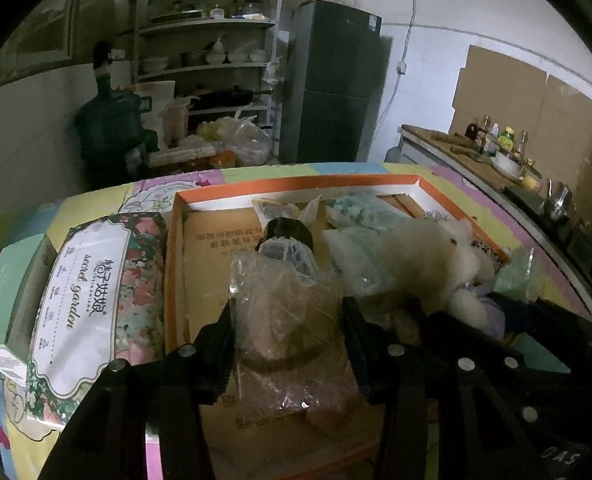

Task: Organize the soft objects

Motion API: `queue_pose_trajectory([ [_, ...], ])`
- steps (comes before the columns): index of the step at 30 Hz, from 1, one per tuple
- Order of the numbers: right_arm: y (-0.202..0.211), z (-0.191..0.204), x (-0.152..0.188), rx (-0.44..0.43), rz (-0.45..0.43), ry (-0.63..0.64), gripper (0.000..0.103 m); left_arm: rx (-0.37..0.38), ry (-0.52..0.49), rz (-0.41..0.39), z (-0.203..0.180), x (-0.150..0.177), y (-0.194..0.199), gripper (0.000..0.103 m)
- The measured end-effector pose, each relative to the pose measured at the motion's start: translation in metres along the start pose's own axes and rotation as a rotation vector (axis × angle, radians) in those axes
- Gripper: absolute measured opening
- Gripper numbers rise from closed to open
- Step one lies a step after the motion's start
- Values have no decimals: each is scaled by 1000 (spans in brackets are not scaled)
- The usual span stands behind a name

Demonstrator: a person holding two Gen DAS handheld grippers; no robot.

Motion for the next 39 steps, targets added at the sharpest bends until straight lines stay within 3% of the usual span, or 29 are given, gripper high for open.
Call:
queue_pose_trajectory([
  [4, 3, 0, -1, -4, -16, -5, 62, 7, 3, -15, 0, -1, 4, 54],
  [9, 8, -2, -1, -16, -34, -17, 68, -8, 10, -34, 3, -1, 12, 71],
  [12, 12, -2, -1, -25, -42, -19, 70, -16, 14, -45, 5, -2, 18, 75],
  [39, 54, 9, -2, -11, -136, -30, 74, -52, 44, -153, 15, -3, 77, 79],
])
Point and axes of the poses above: each gripper's, at about its wrist camera, not at the fingertips, and y roughly against the way its jaws point, z to its left, x to its underside, the point moved 5 cm from there along -y, roughly the way its jaws point, and after that the axes turned 12 degrees about -y, right-handed, at the moved point
